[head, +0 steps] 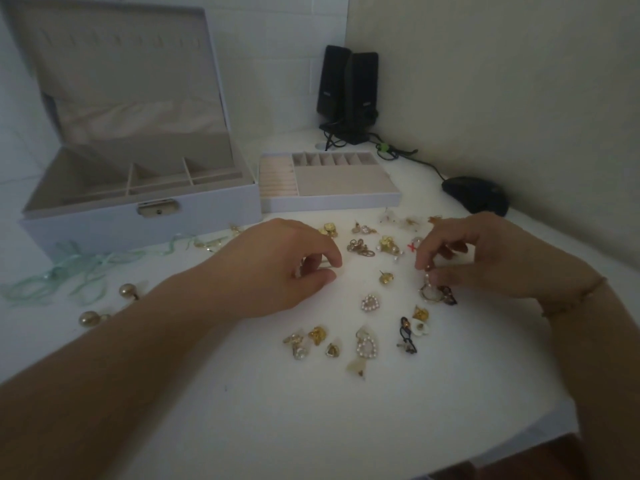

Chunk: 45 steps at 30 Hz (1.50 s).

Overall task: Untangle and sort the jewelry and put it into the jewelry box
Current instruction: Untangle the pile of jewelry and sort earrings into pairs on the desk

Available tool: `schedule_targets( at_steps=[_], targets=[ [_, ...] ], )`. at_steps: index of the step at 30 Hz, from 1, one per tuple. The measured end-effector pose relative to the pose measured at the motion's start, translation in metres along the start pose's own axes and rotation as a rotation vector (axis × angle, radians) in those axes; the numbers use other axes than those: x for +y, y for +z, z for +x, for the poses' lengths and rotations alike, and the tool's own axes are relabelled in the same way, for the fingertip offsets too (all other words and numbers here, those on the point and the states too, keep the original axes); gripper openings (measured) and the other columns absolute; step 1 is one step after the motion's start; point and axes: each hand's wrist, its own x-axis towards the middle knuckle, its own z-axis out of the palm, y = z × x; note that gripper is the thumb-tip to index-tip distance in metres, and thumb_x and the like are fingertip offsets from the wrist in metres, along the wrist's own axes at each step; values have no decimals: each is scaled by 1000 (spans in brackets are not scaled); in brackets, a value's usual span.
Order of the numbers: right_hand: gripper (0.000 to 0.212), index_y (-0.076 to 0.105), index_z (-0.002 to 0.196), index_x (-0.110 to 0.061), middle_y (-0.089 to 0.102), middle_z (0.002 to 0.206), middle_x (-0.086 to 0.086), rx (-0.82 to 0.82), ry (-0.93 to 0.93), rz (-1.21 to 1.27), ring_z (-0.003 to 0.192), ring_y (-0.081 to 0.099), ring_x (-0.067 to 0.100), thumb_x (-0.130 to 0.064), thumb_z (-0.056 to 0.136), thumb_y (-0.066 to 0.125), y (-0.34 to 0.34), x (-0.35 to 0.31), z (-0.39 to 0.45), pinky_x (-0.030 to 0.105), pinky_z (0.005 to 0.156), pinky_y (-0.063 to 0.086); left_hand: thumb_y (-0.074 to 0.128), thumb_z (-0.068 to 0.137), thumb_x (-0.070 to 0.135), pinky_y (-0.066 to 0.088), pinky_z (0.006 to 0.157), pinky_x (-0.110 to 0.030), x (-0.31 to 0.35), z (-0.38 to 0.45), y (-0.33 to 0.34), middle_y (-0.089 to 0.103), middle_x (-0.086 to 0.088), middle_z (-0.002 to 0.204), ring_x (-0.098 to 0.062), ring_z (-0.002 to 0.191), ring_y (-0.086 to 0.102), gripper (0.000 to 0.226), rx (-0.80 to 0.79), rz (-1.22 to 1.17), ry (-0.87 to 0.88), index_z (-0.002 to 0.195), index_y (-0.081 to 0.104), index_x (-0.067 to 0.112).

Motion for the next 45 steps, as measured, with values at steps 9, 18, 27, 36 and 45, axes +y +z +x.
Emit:
schedule_targets(
  at_steps=[9, 18, 27, 36, 45],
  targets=[
    [12, 76, 81, -32, 66, 69, -10, -57, 29, 24, 68, 56, 5, -28, 69, 77, 0, 1, -2, 9, 67, 41, 63, 89, 36, 52, 71, -28, 1, 0, -1, 60, 17, 81, -4, 75, 57, 17, -5, 5, -25, 105, 69, 34],
    [13, 70, 71, -37, 65, 72, -10, -123, 14, -92, 80, 55, 11, -28, 70, 79, 0, 3, -1, 26, 79, 41, 62, 90, 36, 53, 71, -30, 1, 0, -1, 61, 16, 81, -3, 75, 57, 18, -15, 2, -20, 106, 69, 34],
    [11, 69, 78, -37, 66, 77, -7, 143, -93, 19, 64, 50, 9, -31, 74, 78, -4, 3, -2, 17, 64, 41, 63, 89, 36, 52, 70, -28, 1, 0, -2, 59, 18, 80, -3, 75, 57, 18, -5, 3, -14, 106, 69, 34],
    [8, 67, 81, -39, 67, 78, -5, 248, -30, 48, 62, 54, 32, -47, 79, 67, 6, -7, 6, 29, 59, 45, 66, 89, 32, 44, 65, -15, -7, 0, -26, 64, 15, 76, -4, 67, 57, 13, 117, -10, -43, 101, 71, 31],
    [6, 65, 82, -38, 59, 75, -22, 36, -213, -168, 74, 53, -1, -36, 79, 70, 70, -136, 58, 12, 65, 36, 64, 89, 18, 35, 53, -17, -44, -31, -112, 53, 10, 56, -4, 51, 43, 9, 674, -542, -322, 93, 72, 19]
  ],
)
